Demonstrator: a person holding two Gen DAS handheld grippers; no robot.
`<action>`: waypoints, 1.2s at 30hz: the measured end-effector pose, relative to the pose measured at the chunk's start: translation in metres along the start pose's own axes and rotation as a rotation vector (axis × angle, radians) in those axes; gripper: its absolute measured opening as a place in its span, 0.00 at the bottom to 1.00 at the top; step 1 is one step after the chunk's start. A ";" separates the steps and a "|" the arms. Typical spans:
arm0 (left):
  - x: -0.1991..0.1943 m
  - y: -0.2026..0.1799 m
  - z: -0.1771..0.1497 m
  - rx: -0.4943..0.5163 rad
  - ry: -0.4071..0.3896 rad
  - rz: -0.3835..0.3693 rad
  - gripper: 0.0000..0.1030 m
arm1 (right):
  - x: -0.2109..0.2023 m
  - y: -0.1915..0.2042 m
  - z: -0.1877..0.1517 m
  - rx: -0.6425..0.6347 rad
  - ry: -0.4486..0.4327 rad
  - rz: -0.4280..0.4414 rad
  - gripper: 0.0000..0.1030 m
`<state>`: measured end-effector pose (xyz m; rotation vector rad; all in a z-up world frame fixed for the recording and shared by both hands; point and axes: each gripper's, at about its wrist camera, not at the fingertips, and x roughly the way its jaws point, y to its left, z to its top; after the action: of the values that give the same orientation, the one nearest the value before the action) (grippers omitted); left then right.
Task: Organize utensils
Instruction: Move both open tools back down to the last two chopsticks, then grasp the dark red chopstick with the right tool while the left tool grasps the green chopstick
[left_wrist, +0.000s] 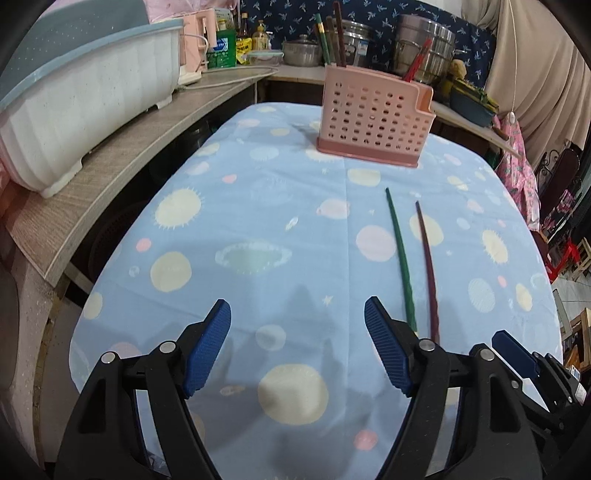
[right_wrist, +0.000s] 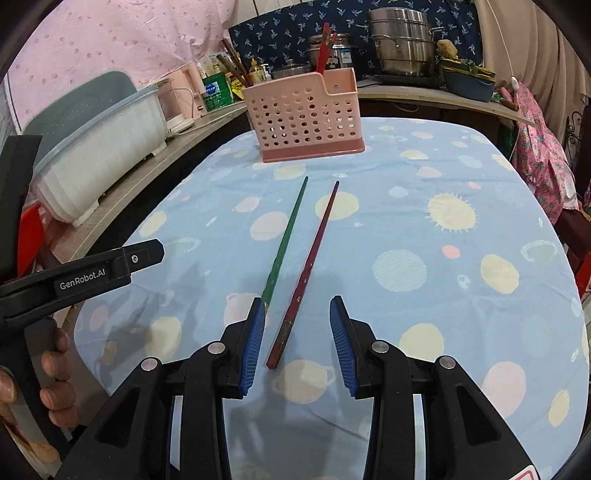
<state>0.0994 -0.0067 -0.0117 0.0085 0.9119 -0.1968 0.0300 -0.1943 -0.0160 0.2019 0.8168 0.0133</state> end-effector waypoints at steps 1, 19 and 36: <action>0.001 0.000 -0.002 0.001 0.005 0.001 0.69 | 0.003 0.002 -0.002 -0.003 0.007 0.001 0.35; 0.012 0.001 -0.016 0.017 0.057 0.012 0.72 | 0.038 0.011 -0.019 -0.047 0.073 -0.046 0.29; 0.020 -0.025 -0.025 0.073 0.089 -0.017 0.76 | 0.029 -0.025 -0.019 0.027 0.052 -0.099 0.07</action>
<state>0.0873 -0.0326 -0.0402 0.0780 0.9936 -0.2470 0.0347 -0.2130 -0.0541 0.1867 0.8787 -0.0860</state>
